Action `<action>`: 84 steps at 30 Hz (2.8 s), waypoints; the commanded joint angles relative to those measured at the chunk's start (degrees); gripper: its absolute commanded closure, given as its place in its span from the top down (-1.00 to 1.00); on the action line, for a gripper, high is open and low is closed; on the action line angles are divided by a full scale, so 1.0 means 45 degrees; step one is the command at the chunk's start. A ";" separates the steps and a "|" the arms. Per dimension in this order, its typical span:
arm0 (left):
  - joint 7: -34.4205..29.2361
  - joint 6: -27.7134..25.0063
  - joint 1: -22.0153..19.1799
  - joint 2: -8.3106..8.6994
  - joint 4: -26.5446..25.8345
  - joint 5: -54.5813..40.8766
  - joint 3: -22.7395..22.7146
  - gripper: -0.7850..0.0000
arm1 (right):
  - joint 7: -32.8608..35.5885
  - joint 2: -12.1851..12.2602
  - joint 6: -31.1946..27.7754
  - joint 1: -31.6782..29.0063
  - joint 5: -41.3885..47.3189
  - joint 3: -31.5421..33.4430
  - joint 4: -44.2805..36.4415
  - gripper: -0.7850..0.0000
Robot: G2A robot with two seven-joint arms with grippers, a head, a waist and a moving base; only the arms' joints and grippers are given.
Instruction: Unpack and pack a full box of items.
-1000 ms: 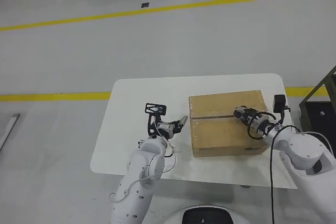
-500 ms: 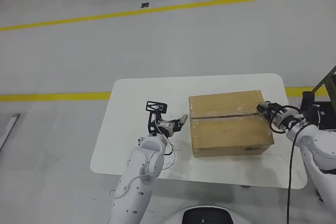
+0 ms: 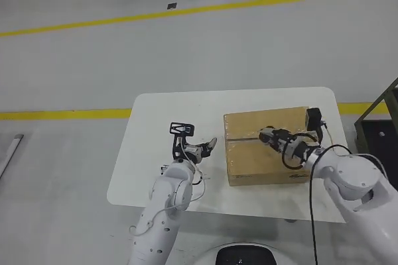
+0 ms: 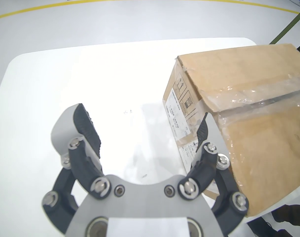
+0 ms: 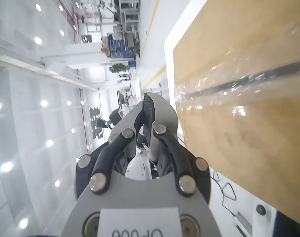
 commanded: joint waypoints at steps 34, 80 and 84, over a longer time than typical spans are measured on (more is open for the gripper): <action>0.0048 0.0276 -0.0533 -0.0064 0.0456 0.0296 0.0080 1.00 | -0.0580 0.0080 0.0541 -0.0238 -0.0931 0.1515 0.1762 -1.00; 0.1622 -0.0625 -0.0194 0.0056 0.0058 0.3809 0.0771 1.00 | -0.1579 0.0431 -0.4550 -0.3493 -0.6677 0.3489 0.0540 -1.00; 0.2490 -0.0886 0.0186 0.0133 -0.0649 0.4236 0.0630 1.00 | -0.2167 0.0533 -0.4899 -0.4053 -0.8085 0.4322 -0.0551 -1.00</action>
